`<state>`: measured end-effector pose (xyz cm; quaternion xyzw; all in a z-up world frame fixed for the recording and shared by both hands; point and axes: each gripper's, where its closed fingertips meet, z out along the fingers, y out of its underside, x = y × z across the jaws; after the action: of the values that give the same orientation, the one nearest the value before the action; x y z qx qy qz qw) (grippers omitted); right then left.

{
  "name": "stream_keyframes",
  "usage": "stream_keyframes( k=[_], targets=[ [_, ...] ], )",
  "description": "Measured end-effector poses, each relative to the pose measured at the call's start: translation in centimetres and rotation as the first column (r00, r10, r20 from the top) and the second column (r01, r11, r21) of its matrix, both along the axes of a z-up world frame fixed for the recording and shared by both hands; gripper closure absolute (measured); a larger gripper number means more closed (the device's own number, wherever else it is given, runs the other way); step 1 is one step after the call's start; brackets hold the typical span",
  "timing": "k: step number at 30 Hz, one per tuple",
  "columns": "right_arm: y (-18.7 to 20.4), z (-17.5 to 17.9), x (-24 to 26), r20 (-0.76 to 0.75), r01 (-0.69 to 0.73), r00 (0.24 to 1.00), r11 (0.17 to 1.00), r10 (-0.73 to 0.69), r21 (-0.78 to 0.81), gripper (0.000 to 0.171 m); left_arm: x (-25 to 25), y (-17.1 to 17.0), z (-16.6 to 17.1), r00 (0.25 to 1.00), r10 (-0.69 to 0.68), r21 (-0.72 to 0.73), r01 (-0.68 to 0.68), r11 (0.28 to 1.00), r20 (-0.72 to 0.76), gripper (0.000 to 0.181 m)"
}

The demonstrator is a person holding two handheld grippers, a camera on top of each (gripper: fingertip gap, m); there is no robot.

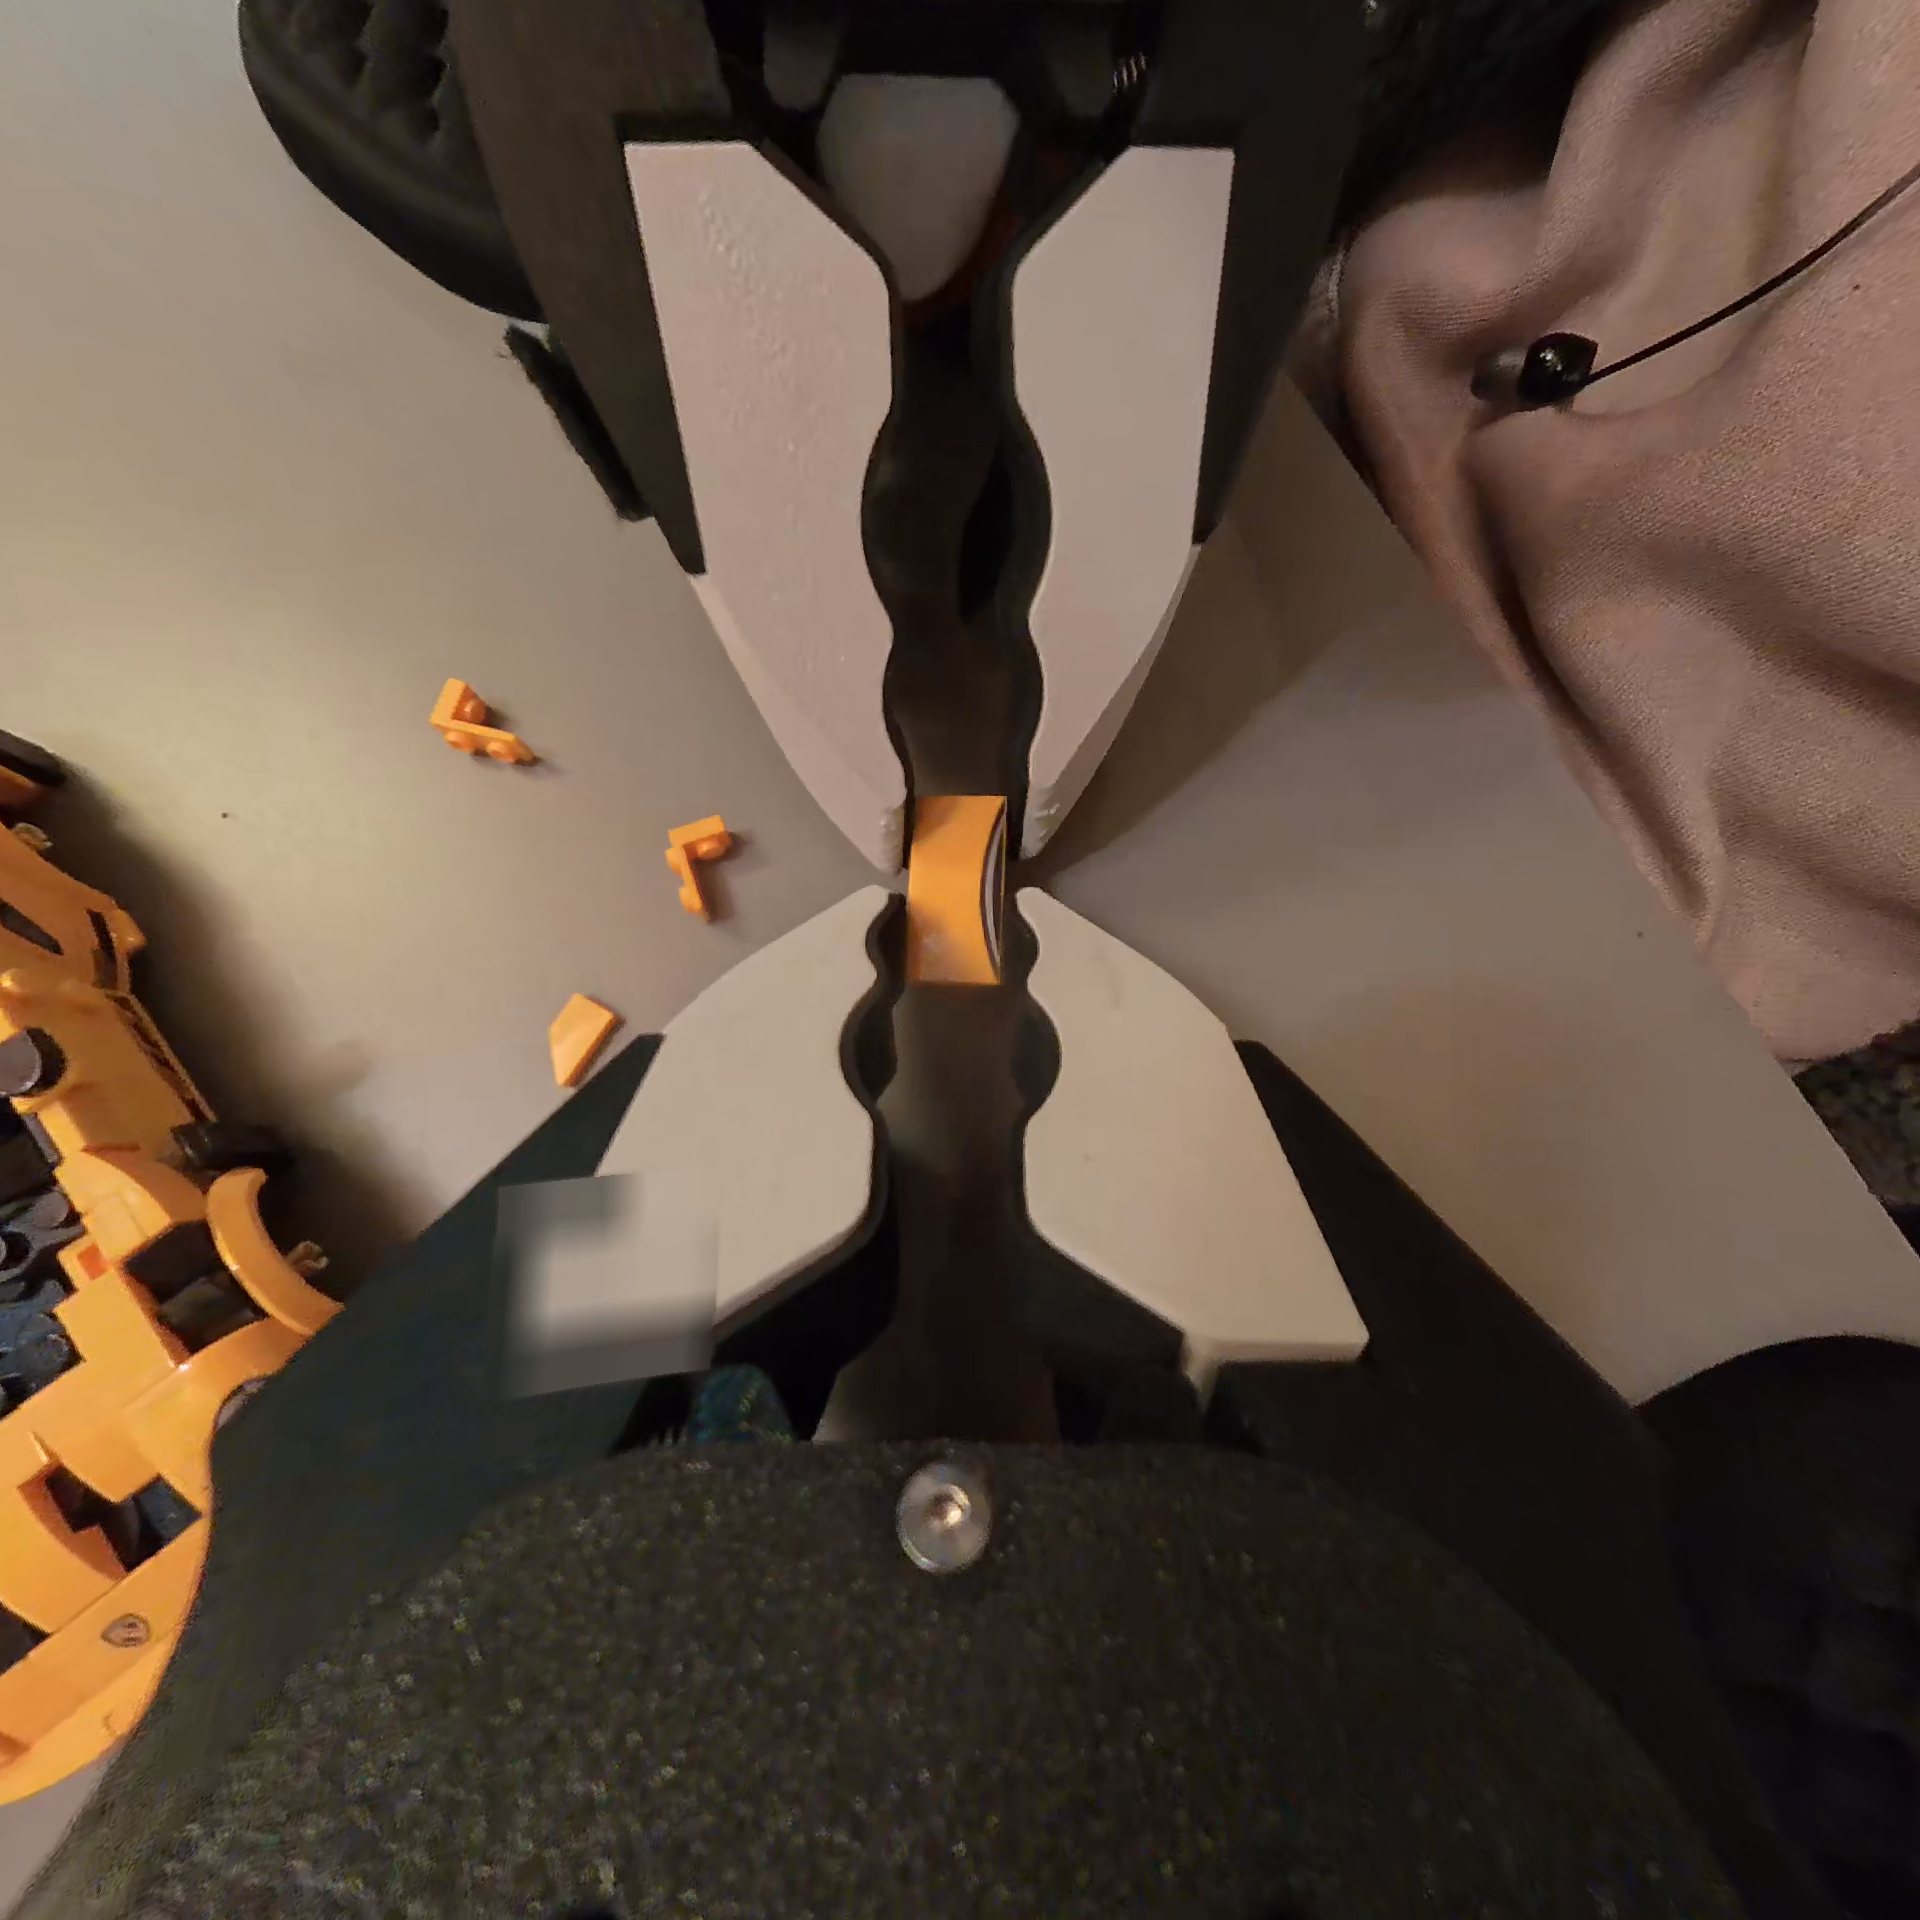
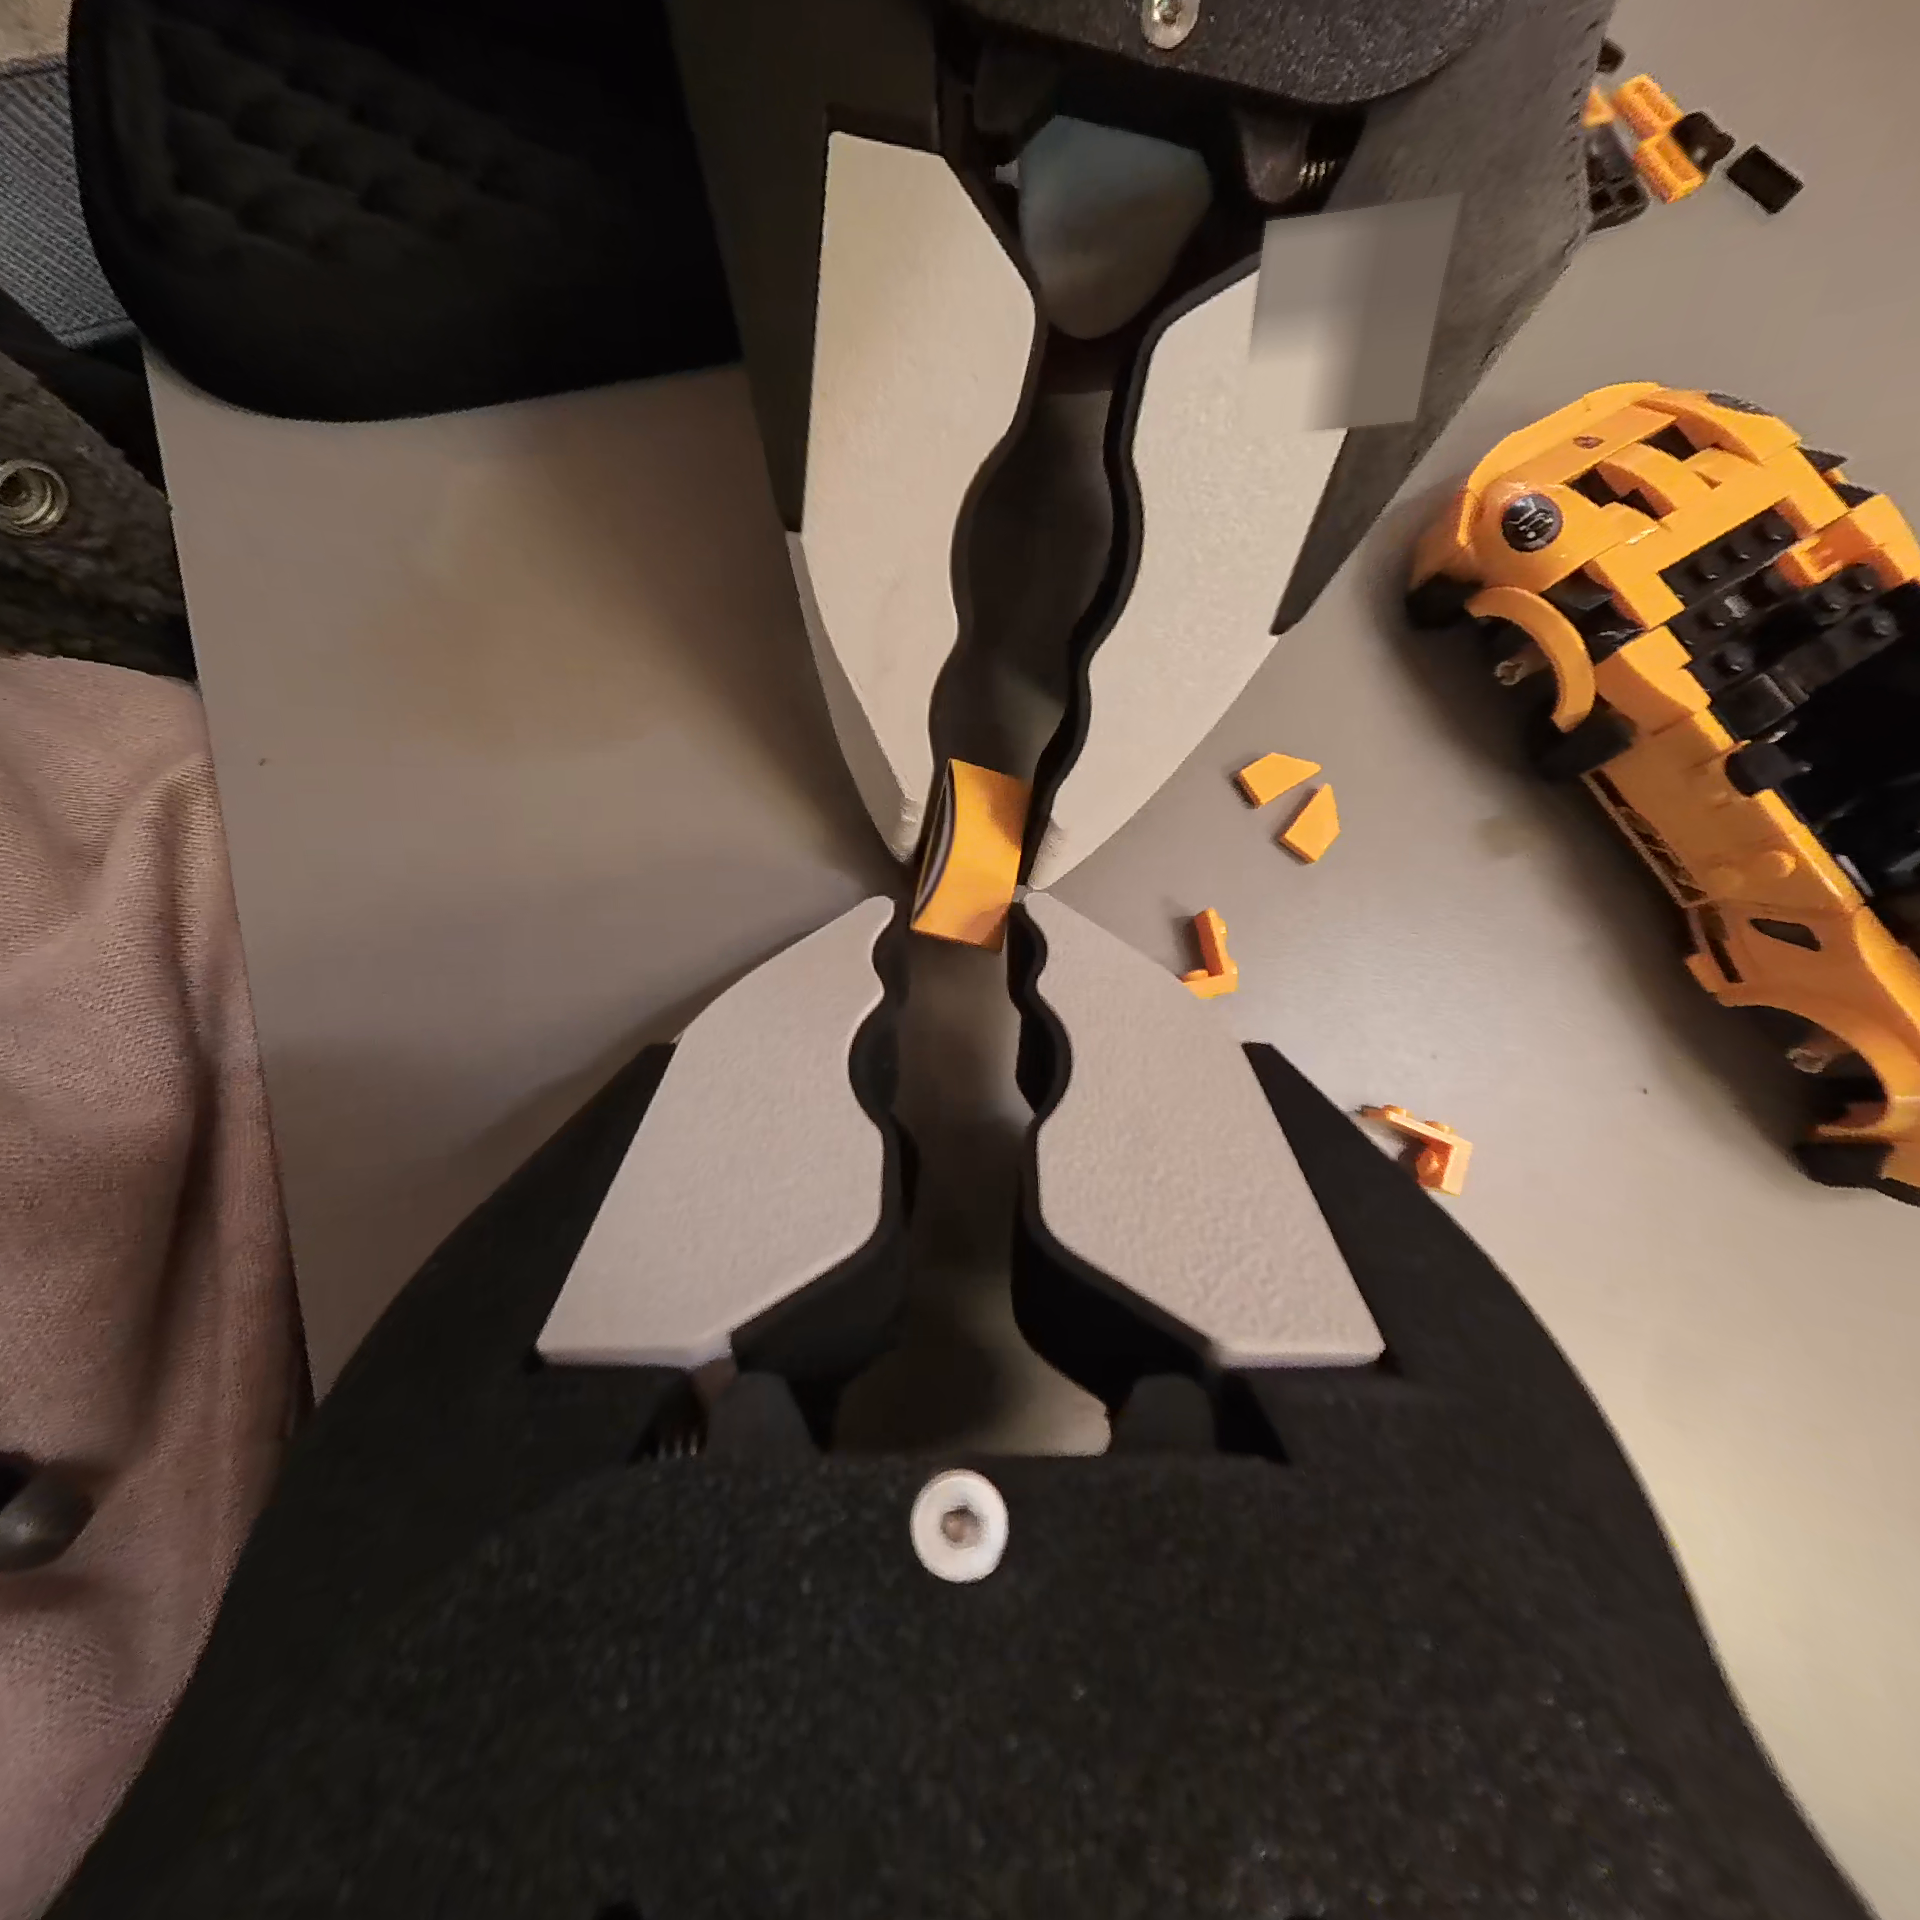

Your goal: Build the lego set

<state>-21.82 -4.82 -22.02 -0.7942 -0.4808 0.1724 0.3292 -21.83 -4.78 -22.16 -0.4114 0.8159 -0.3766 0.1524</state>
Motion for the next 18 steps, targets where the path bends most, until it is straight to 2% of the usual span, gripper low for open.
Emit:
stream_keyframes(
  k=[6,12,14,18],
  targets=[
    [0.0,0.2,0.1,-0.003,-0.03,1.0,0.999,0.031,0.024,0.15,-0.1,0.0,0.0,0.998,0.029,-0.061,-0.032,0.998,-0.053,0.165],
    [0.2,0.9,1.0,0.069,-0.117,0.992,0.963,0.103,0.242,0.136,-0.4,0.2,0.1,0.994,0.046,-0.116,-0.058,0.992,-0.103,0.164],
    [0.0,0.5,0.8,0.086,-0.122,0.991,0.967,0.106,0.222,0.135,-0.4,0.2,0.0,0.994,0.043,-0.101,-0.053,0.993,-0.099,0.164],
    [0.0,-0.2,0.3,0.066,-0.047,0.997,0.995,0.041,0.091,0.136,-0.4,0.1,0.1,0.998,0.026,-0.052,-0.029,0.998,-0.051,0.165]
  ],
)
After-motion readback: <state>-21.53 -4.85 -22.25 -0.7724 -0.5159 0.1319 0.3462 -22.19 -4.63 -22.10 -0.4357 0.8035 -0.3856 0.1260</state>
